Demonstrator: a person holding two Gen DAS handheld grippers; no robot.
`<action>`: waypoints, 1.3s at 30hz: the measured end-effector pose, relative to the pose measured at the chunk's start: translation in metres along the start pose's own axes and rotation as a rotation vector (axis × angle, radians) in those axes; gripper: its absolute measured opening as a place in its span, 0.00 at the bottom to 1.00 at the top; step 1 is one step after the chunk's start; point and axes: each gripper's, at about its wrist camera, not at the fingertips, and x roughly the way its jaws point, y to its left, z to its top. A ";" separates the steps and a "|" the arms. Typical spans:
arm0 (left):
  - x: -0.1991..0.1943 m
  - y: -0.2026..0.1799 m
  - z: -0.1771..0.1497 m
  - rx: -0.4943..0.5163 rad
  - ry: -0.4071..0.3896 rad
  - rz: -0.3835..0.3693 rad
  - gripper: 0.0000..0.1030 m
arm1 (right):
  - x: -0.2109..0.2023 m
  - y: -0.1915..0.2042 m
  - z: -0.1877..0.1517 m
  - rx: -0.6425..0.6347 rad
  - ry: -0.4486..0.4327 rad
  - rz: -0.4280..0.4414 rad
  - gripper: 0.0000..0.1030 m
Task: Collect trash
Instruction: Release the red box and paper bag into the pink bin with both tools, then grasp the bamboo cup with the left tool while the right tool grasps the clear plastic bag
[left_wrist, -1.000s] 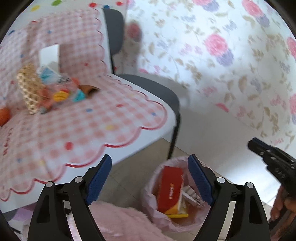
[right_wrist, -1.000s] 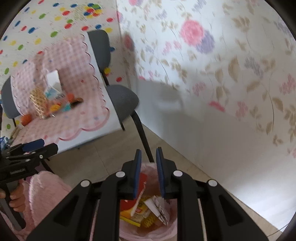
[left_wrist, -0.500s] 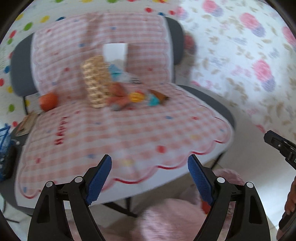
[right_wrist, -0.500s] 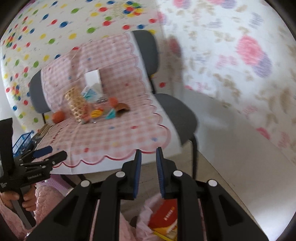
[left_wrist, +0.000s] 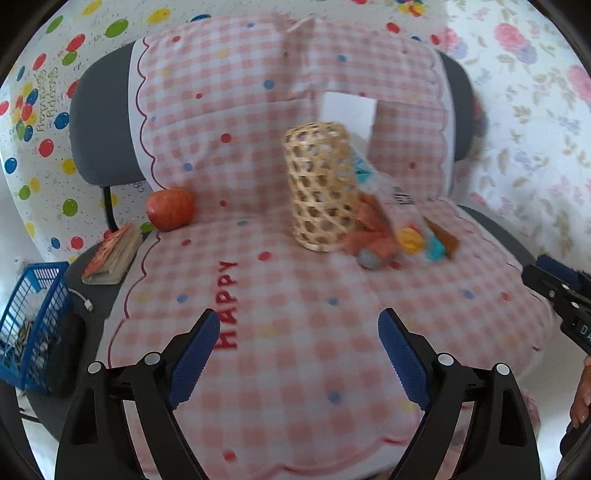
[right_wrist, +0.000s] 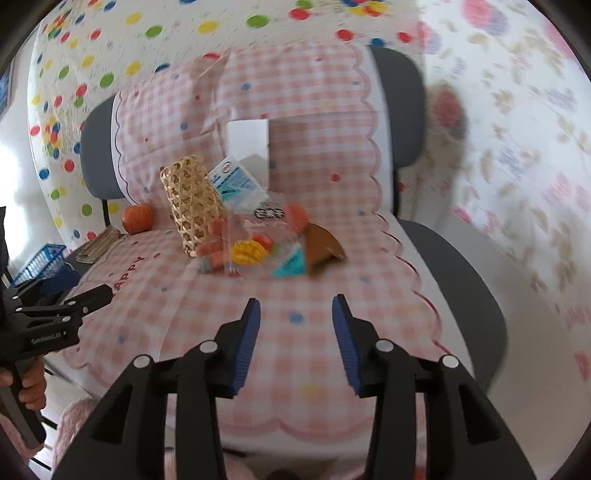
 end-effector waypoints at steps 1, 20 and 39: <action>0.005 0.002 0.002 -0.003 0.003 0.000 0.85 | 0.011 0.006 0.006 -0.017 0.005 -0.003 0.44; 0.062 0.040 0.025 -0.063 0.059 0.012 0.85 | 0.154 0.092 0.054 -0.259 0.152 -0.220 0.54; 0.042 0.005 0.037 -0.004 0.039 -0.039 0.85 | 0.017 -0.017 0.054 0.120 0.019 0.112 0.10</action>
